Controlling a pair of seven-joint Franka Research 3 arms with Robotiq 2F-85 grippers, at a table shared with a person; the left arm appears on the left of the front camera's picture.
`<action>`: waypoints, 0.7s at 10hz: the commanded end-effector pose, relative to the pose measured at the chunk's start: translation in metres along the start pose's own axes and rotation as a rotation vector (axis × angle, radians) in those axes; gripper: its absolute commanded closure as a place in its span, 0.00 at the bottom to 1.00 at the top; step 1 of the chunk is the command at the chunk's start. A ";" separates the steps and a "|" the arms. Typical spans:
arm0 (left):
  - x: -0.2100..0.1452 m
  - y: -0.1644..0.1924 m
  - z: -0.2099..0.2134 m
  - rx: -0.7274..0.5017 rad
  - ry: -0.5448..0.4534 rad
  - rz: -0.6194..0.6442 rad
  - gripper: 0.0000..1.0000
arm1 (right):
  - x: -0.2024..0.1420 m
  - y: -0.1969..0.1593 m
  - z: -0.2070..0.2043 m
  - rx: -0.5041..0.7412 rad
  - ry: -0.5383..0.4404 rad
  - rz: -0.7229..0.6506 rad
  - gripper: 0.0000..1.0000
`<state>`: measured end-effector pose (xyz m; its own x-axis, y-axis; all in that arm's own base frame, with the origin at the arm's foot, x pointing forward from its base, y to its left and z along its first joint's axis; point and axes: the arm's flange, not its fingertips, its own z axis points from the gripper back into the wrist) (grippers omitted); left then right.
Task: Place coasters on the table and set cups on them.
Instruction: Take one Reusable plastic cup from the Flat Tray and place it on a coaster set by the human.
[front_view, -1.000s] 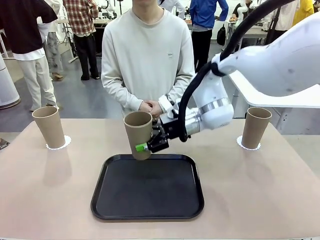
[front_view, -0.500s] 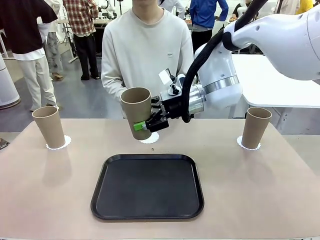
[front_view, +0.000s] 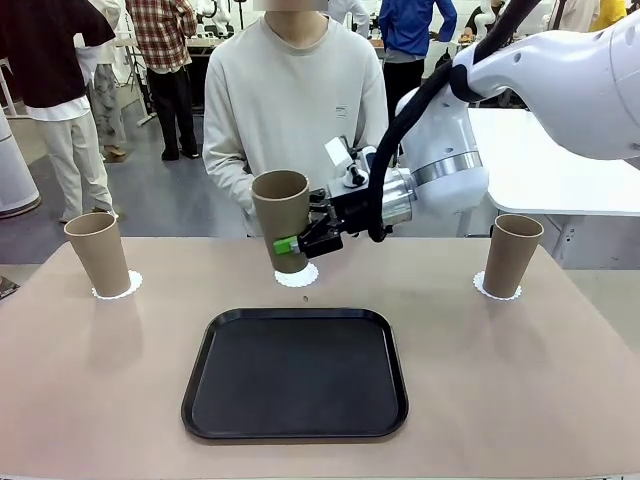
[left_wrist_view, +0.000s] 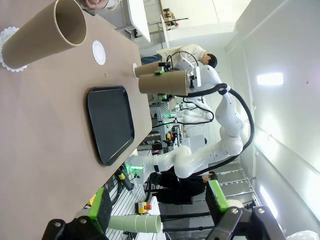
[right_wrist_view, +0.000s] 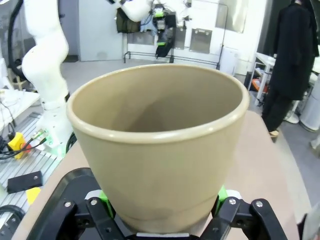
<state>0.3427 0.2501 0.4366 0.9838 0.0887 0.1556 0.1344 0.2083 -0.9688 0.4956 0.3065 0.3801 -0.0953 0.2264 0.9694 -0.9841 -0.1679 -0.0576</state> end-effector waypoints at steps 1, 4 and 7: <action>-0.001 -0.003 0.001 -0.006 -0.006 0.002 0.00 | -0.026 -0.047 0.022 -0.056 -0.109 -0.048 0.17; -0.001 -0.003 0.001 -0.006 -0.006 0.002 0.00 | -0.067 -0.095 0.039 -0.066 -0.158 -0.103 0.17; -0.001 -0.003 0.001 -0.006 -0.006 0.002 0.00 | -0.079 -0.118 0.020 -0.035 -0.153 -0.104 0.17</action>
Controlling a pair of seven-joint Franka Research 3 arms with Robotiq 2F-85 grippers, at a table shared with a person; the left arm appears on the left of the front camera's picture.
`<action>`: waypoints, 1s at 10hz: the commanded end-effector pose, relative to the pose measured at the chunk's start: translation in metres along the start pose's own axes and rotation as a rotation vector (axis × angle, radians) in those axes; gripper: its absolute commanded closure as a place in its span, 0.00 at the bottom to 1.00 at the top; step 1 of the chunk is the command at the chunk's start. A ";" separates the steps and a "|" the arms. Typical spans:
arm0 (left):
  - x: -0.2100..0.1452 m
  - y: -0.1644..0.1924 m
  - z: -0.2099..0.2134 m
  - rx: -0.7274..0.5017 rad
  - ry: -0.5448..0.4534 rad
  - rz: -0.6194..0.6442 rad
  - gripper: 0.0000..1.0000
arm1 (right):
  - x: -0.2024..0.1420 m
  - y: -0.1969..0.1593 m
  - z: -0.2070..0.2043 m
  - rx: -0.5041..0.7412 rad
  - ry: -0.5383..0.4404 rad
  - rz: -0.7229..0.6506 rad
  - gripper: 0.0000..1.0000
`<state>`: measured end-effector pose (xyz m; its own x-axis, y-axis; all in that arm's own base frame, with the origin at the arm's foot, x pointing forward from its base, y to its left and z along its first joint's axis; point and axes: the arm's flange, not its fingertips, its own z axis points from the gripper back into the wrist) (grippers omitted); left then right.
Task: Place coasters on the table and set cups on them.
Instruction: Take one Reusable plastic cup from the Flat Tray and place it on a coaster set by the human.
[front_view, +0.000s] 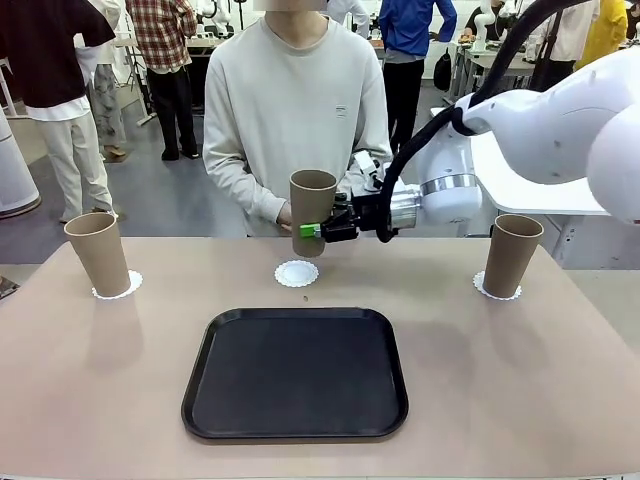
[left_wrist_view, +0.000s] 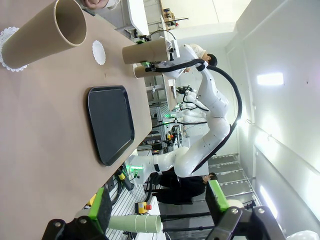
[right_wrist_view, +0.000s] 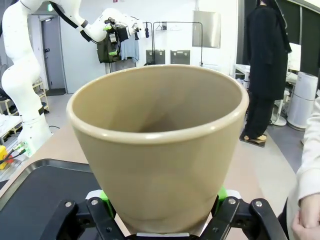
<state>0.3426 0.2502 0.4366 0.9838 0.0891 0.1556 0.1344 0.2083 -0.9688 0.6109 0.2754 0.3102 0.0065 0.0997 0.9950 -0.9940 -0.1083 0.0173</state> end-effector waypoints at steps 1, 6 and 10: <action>-0.001 -0.003 0.001 -0.006 -0.005 0.002 0.00 | 0.004 -0.016 -0.015 0.007 -0.002 -0.027 0.17; -0.001 -0.003 0.001 -0.006 -0.005 0.002 0.00 | 0.001 -0.006 -0.014 0.015 -0.005 -0.004 0.17; -0.001 -0.003 0.001 -0.006 -0.005 0.002 0.00 | -0.013 -0.012 -0.021 0.028 0.033 0.021 0.17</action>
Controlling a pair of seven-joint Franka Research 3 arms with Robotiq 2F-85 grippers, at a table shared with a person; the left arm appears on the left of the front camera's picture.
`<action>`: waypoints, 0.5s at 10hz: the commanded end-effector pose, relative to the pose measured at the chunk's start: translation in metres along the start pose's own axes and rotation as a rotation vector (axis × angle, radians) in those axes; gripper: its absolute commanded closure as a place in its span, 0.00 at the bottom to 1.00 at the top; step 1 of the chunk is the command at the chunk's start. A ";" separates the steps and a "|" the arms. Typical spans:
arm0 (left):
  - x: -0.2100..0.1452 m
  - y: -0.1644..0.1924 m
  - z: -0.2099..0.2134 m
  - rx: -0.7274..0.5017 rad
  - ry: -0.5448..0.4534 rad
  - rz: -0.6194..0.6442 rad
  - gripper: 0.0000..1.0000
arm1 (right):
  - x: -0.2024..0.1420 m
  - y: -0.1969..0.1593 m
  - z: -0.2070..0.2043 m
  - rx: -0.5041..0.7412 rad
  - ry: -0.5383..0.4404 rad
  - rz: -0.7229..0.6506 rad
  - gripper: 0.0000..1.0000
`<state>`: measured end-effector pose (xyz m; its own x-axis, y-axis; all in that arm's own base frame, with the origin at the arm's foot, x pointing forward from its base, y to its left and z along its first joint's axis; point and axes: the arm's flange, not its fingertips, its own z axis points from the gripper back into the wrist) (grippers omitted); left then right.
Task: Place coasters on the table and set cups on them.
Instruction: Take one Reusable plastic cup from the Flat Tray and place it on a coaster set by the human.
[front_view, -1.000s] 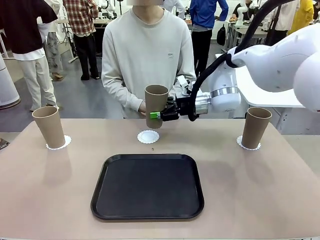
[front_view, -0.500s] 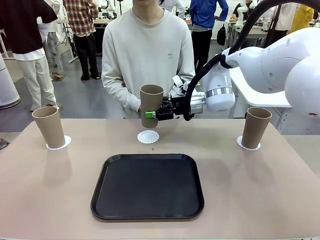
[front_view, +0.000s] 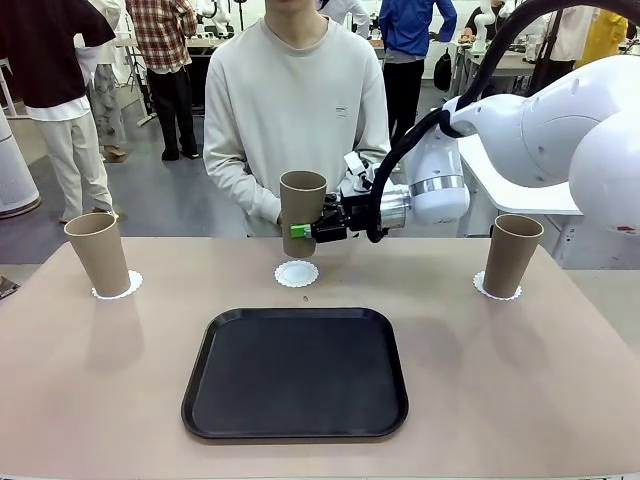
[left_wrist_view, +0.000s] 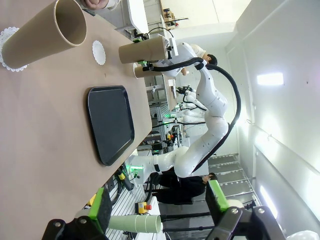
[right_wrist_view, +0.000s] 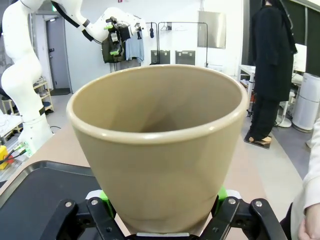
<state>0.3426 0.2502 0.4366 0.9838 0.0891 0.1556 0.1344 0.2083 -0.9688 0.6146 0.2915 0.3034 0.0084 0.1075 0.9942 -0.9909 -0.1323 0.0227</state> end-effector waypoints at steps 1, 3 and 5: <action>-0.001 -0.003 0.001 -0.006 -0.005 0.002 0.00 | -0.016 -0.011 -0.007 0.006 0.036 0.020 0.17; -0.001 -0.003 0.001 -0.006 -0.005 0.002 0.00 | -0.023 -0.018 -0.011 0.012 0.020 0.036 0.17; -0.001 -0.003 0.001 -0.006 -0.005 0.002 0.00 | -0.031 -0.028 -0.010 -0.002 0.019 0.030 0.17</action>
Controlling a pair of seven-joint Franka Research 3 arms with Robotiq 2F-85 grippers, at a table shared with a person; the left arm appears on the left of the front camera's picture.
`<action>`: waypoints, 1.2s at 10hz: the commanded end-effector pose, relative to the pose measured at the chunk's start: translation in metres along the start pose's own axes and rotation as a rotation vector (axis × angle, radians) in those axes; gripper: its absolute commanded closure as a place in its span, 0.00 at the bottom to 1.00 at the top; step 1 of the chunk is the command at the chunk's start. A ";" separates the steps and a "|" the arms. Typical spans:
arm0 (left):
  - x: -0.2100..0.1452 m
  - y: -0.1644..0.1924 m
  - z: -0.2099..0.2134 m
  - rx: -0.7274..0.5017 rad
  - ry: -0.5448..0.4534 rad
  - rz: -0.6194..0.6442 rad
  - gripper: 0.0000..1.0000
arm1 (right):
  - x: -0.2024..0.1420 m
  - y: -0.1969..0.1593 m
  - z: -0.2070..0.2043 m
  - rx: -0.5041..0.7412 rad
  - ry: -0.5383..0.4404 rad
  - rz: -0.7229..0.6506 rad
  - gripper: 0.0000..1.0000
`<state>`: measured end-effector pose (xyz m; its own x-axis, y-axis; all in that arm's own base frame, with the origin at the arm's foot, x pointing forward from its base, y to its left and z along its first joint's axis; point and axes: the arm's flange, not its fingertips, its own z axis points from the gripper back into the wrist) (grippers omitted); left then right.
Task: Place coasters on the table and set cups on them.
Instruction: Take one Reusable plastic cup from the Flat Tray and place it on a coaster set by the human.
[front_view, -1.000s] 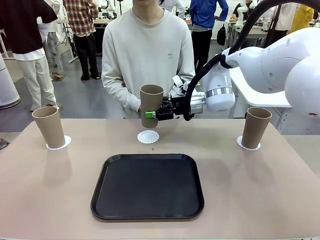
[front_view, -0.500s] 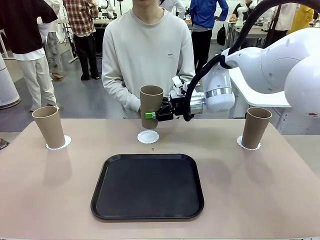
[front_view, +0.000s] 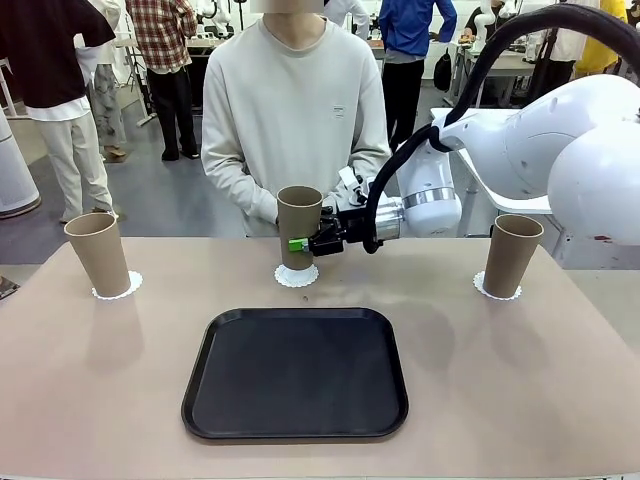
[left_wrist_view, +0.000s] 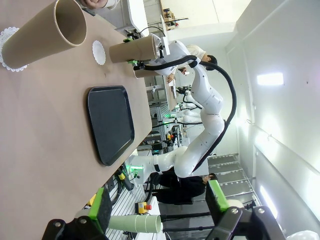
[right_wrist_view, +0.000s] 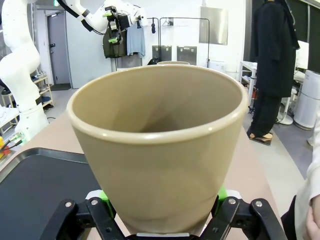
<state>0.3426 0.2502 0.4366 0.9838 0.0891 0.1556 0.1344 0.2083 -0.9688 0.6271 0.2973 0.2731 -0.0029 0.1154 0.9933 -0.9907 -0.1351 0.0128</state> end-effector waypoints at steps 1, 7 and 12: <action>-0.001 -0.003 0.001 -0.006 -0.005 0.002 0.00 | -0.007 -0.021 -0.003 -0.011 0.016 0.011 0.17; -0.001 -0.003 0.001 -0.006 -0.005 0.002 0.00 | -0.025 -0.029 -0.014 0.005 0.062 -0.043 0.17; -0.001 -0.003 0.001 -0.006 -0.005 0.002 0.00 | -0.036 -0.038 -0.017 -0.006 0.072 -0.063 0.17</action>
<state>0.3426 0.2502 0.4366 0.9838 0.0891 0.1556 0.1344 0.2083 -0.9688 0.6503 0.3084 0.2321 0.0358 0.1754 0.9838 -0.9909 -0.1218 0.0578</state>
